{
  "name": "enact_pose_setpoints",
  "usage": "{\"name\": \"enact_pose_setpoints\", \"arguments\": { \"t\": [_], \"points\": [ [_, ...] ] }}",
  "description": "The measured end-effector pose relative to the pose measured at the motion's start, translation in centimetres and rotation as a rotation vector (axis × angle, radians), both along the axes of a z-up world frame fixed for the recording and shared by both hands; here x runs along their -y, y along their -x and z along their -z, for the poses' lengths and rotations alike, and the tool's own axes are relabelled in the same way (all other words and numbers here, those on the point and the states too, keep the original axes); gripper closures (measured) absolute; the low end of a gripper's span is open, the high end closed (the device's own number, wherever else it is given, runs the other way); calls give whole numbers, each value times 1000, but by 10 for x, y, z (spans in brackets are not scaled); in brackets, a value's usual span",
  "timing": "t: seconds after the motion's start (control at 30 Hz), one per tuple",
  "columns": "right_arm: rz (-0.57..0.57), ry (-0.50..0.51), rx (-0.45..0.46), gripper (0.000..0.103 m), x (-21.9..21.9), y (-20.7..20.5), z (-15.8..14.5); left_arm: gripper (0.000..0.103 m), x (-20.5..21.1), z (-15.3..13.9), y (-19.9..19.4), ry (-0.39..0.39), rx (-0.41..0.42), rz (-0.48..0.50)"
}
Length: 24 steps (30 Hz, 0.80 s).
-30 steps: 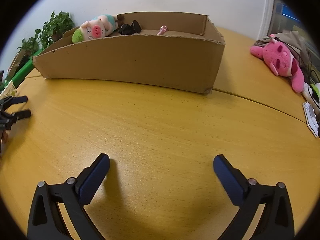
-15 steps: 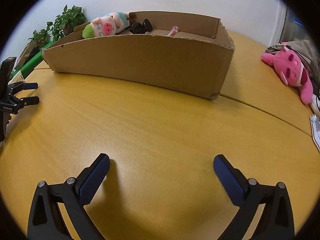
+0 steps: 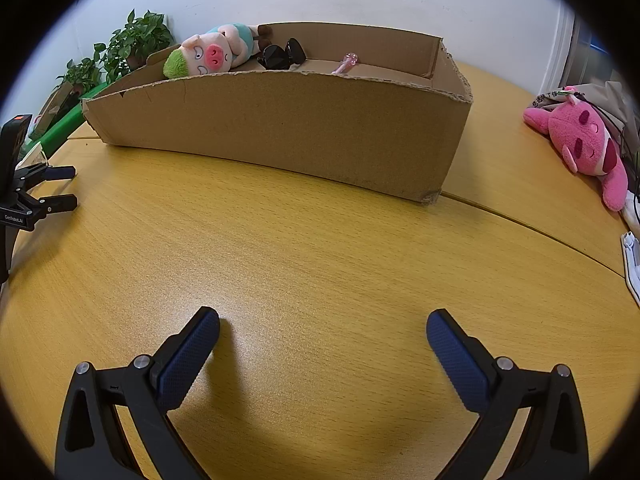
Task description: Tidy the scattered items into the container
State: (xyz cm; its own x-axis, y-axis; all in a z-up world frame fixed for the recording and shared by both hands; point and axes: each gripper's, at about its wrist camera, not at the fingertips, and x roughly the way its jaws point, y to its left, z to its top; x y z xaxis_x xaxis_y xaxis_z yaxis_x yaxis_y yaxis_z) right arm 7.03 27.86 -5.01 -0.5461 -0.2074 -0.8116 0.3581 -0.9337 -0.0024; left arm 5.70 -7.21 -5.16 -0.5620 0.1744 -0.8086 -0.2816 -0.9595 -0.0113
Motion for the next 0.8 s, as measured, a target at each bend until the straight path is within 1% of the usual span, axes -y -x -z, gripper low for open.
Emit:
{"name": "enact_pose_setpoints", "arguments": {
  "t": [0.27,0.57,0.8],
  "points": [
    [0,0,-1,0,0,0,1,0,0,0,1,0,0,-1],
    [0,0,-2,0,0,0,1,0,-1,0,-3,3,-3,-48],
    [0,0,-2,0,0,0,1,0,-2,0,-5,3,-4,-57]
  ]
}}
